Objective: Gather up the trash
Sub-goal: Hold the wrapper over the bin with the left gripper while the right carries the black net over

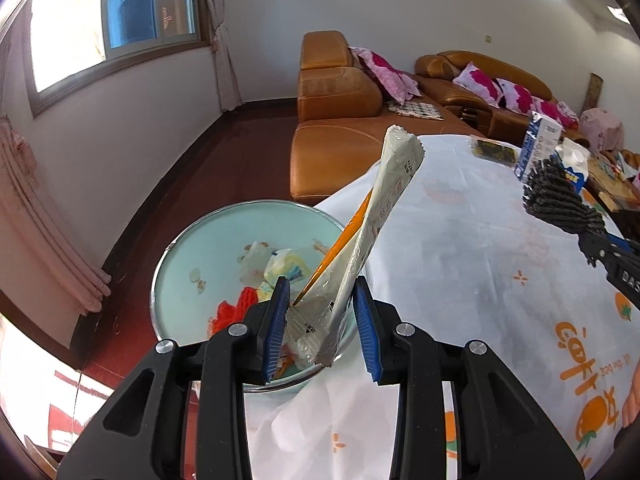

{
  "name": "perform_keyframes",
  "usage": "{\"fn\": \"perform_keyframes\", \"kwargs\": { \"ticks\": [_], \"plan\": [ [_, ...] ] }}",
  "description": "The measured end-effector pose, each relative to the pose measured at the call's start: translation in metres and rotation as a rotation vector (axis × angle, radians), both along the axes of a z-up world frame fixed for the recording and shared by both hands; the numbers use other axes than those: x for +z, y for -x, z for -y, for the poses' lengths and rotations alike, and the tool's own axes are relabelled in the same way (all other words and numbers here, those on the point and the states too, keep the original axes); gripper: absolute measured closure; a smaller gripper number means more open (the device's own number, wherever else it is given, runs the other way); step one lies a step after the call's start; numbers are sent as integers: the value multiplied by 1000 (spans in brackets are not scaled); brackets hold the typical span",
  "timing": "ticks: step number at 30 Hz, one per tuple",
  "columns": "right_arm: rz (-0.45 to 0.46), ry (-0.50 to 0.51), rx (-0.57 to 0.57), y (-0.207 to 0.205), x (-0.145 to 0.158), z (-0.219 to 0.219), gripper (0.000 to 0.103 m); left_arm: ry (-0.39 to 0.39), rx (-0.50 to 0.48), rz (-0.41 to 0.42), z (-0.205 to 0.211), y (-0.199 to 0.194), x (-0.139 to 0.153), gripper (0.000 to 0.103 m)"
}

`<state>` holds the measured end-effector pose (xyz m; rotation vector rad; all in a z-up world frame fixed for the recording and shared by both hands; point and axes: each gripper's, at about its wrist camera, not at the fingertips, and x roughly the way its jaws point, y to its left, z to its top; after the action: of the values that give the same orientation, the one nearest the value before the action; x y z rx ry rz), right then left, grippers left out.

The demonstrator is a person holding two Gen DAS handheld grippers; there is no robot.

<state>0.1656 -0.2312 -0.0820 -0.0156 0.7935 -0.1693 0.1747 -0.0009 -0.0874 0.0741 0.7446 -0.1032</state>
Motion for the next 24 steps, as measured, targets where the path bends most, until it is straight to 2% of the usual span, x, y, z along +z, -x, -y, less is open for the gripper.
{"fn": "perform_keyframes", "kwargs": {
  "ticks": [11,24],
  "plan": [
    [-14,-30,19,7,-10,-22,86,-7,53,-14,-27,7,-9,70],
    [11,-12,112,15,-4,-70,86,-5,116,-28,-58,10,-19,70]
  ]
}}
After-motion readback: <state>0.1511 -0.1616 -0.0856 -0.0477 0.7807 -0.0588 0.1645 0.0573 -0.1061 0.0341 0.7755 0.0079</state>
